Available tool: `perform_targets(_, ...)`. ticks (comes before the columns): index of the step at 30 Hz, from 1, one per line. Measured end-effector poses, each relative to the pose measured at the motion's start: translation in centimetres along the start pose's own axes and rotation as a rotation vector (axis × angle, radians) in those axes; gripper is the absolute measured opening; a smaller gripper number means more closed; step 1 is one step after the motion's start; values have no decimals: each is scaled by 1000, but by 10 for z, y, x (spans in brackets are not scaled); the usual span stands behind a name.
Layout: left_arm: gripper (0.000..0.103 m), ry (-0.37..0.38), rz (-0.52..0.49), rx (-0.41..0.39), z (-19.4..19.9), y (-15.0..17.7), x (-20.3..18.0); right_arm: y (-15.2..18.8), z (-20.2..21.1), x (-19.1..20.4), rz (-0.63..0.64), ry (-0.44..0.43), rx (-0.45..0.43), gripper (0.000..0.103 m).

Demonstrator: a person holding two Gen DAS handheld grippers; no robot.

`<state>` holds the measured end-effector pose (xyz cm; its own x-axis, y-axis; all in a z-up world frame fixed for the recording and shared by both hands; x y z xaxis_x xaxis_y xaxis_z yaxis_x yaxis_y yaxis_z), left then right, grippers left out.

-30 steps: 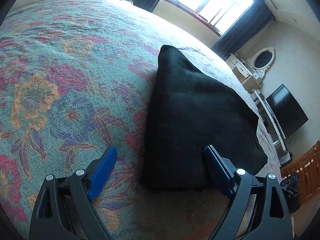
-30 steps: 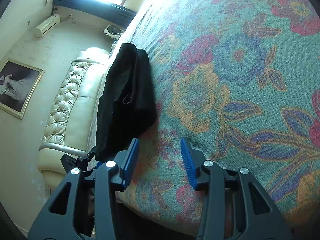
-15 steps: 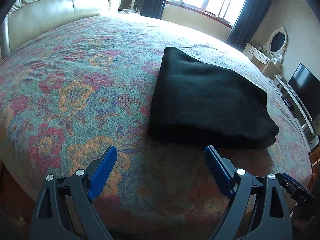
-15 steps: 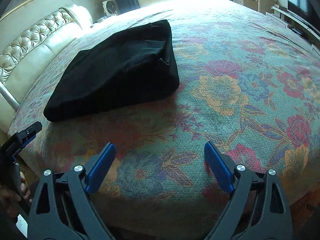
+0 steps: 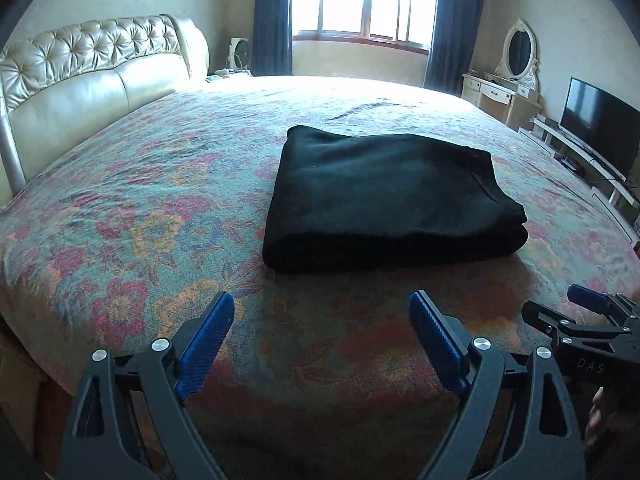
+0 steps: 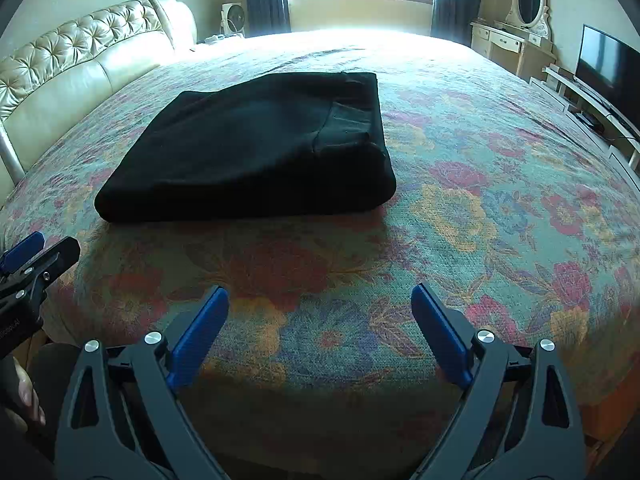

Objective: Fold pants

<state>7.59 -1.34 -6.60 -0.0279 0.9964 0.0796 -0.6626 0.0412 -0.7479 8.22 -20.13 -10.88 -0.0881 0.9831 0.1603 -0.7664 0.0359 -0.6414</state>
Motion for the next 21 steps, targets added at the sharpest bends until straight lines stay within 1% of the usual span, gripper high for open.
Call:
perform_targets(3,88,7,-14,22,-3,5,-5,0,2,-1,-4,-3,-2,93)
perform_targets(5,88,-10,-27,35,-4,9,-6,0,4,0,-5,-4,-5,93)
perform_targets(7,88,-5,-32,38,-4,10,-7,0,5,2,-1,-7,-8,93)
perform_targets(11,88,10,-12,39,-2,12,-10,0,7,5,-2,-17,-8,93)
perform_targets(16,88,18,-12,43,-1,13,-12,1,6,10,2,-25,-3,93)
perform_targets(21,88,24,20,53,-2,13,-9,3,5,12,1,-31,0,93)
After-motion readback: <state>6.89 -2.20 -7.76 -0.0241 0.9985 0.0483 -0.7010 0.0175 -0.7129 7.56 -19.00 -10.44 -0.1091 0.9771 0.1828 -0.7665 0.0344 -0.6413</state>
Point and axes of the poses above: each gripper's, at about its wrist camera, not at the fingertips, and z roughly against the way its jaws point, x to its left, y to its underside, the point moved 10 cm from there along -z, roughly the way its jaws point, and after that the axes turned 8 degrees about -y, right-handed, at the moved point
